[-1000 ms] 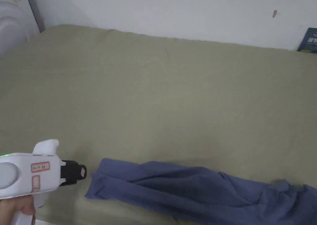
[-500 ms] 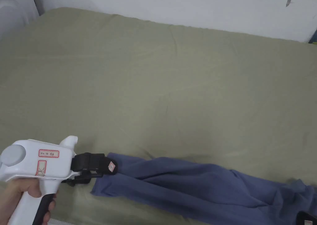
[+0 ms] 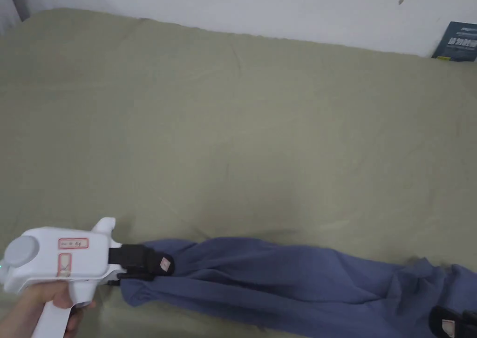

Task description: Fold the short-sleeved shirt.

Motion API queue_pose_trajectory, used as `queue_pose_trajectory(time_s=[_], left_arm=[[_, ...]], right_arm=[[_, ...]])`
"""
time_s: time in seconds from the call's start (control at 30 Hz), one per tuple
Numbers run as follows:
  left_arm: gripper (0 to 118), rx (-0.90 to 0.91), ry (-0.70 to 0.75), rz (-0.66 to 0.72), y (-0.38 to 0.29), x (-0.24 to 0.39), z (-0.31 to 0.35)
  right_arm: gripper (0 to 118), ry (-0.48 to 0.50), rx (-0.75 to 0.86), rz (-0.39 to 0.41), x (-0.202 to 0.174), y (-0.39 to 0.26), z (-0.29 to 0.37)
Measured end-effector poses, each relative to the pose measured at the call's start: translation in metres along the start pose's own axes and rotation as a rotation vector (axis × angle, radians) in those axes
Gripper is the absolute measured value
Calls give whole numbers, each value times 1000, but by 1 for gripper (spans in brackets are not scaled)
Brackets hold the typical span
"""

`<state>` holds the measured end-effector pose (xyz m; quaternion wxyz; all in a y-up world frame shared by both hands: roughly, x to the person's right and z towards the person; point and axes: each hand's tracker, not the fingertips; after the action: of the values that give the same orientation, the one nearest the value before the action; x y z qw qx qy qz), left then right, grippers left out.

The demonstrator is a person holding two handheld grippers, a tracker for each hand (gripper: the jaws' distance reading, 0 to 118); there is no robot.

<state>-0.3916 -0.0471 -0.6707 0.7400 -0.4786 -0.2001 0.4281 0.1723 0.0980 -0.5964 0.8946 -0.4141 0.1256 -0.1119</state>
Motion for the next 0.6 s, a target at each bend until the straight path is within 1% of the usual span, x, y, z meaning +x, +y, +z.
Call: queue_pose_trajectory(time_s=[0.03, 0.07, 0.1, 0.23, 0.3, 0.33, 0.4, 0.47, 0.5, 0.6], left_arm=[[10, 37, 44, -26, -2, -2, 0], [10, 58, 80, -20, -2, -2, 3], [10, 45, 74, -2, -2, -1, 7], [10, 53, 104, -25, -6, 12, 23], [10, 73, 133, -27, -3, 17, 35], [10, 113, 155, -8, 0, 16, 43], [10, 166, 226, 10, 6, 14, 65], [10, 182, 247, 33, 10, 13, 88], [10, 191, 269, 11, 10, 15, 98], [10, 186, 285, 41, 10, 25, 116]], right_arm=[[0, 3, 6, -3, 2, -1, 3], [1, 11, 11, -12, 1, -1, 6], [0, 15, 13, -24, 2, -1, 8], [0, 19, 43, -46, 8, -2, 17], [1, 26, 53, -55, 11, -2, 20], [0, 25, 59, -59, 13, -2, 22], [1, 24, 66, -59, 16, -2, 24], [1, 16, 75, -56, 18, -1, 26], [1, 14, 78, -53, 20, -1, 27], [0, 3, 89, -47, 23, 1, 28]])
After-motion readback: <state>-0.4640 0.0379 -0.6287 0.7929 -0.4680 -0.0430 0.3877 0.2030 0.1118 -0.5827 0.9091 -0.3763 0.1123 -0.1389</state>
